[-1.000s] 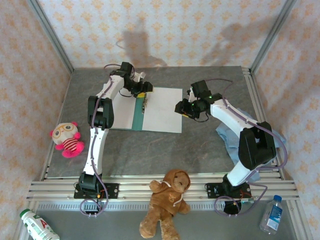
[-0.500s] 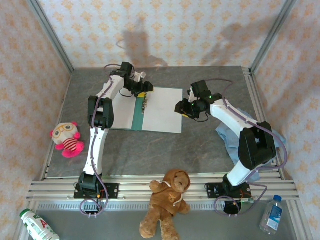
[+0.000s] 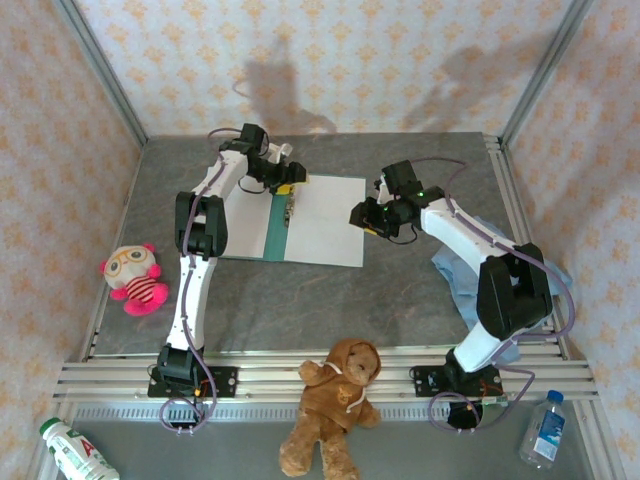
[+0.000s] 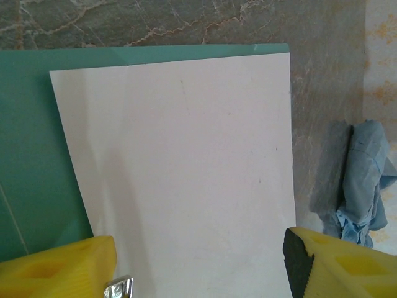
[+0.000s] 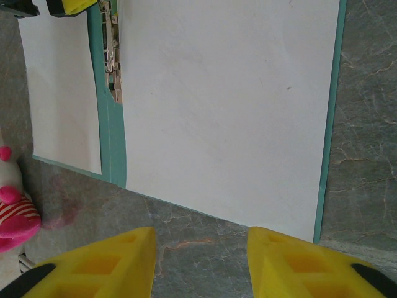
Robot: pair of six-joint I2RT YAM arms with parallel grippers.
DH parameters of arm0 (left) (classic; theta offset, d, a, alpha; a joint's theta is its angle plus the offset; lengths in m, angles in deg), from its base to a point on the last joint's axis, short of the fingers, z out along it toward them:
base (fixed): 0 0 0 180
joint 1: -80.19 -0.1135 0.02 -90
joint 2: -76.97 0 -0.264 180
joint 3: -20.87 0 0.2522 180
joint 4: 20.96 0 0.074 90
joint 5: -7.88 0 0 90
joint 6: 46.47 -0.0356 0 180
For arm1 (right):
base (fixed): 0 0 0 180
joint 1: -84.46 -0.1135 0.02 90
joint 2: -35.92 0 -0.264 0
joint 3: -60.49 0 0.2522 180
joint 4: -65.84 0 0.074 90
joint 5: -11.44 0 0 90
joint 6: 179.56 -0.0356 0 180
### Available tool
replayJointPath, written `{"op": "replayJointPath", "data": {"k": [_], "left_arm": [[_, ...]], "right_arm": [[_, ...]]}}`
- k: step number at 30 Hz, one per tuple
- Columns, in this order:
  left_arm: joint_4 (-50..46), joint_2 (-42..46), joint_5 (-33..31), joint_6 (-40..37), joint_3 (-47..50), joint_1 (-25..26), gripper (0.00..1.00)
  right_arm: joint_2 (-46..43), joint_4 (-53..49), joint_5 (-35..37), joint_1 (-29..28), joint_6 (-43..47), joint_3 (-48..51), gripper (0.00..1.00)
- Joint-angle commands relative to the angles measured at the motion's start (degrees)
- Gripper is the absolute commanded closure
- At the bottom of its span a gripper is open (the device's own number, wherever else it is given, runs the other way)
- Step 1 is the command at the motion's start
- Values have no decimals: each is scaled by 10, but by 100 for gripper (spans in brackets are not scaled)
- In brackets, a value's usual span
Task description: Put the files into the folder
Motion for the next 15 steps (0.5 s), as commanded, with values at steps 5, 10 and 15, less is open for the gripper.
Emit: {"op": "replayJointPath", "data": {"k": [5, 10, 15], "left_arm": [[-5, 60, 16, -15, 6, -6, 28], [-5, 69, 21, -17, 15, -6, 28], [11, 87, 31, -18, 51, -7, 28]], "right_arm": [[-1, -2, 0, 2, -5, 6, 57], [-2, -2, -1, 2, -5, 6, 57], [-5, -2, 1, 3, -5, 8, 57]]}}
